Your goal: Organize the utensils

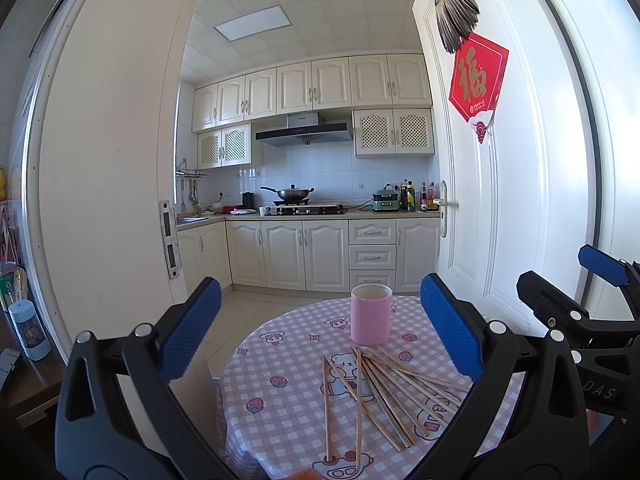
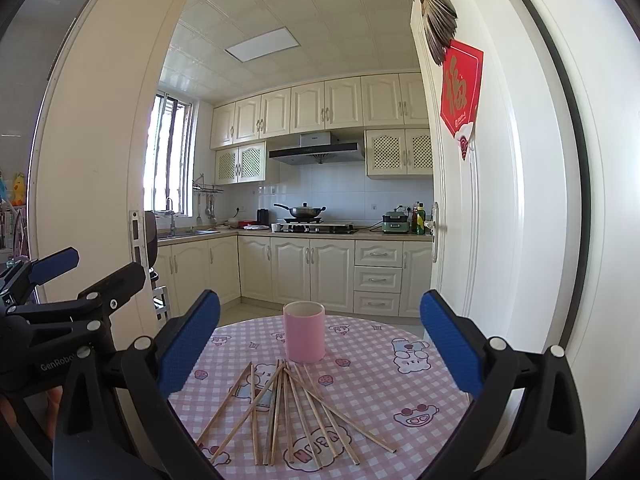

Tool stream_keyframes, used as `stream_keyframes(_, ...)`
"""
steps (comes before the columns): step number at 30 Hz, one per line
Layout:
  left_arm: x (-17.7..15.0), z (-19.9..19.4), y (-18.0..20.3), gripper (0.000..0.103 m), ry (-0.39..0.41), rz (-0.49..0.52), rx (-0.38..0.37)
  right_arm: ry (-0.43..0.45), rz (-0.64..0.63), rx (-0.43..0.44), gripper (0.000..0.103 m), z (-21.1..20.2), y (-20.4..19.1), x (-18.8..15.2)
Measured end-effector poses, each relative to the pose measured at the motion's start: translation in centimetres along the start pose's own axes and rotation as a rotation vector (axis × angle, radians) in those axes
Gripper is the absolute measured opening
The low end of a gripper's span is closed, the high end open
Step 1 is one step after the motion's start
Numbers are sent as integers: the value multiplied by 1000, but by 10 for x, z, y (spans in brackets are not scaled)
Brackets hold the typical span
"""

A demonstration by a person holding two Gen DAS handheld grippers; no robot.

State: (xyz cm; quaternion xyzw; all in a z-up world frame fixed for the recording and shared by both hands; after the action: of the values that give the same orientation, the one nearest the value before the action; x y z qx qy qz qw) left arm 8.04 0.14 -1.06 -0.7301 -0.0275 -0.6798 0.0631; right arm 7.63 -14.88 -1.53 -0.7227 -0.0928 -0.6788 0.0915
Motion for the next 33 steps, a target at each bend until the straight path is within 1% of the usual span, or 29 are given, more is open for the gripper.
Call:
stream_keyframes(9,-2,1,0,97,-7,0,-3,-6,3,2,96,1,-1,0)
stream_keyframes(15,-9,8,-3,97,-26,5,12,-32,9,13,96,10,-1,-4)
stream_keyframes(19,-15,17,-5,97,-35,13,26,-54,-2,13,96,21,0,-8)
stream_keyframes(26,-19,37,-3,97,-43,30,22,-64,-24,15,96,41,3,-12)
stream_keyframes(29,-21,50,-1,97,-57,39,22,-70,-26,20,96,53,4,-15)
stream_keyframes(33,-26,71,0,97,-100,32,18,-114,5,50,96,73,9,-23)
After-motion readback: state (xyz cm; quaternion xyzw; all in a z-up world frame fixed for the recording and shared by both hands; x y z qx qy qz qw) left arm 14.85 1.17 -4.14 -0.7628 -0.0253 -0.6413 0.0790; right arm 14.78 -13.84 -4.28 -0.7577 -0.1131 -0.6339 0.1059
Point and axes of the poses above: each gripper's, at about its wrist camera, not at the fingertips, and z roughly the way its jaws point, y to its right, x to its top, the point moved 8 cm from there along z, roughly the way its jaws point, and after that the axes turned 7 degrees about x, right-handed, at the moved point
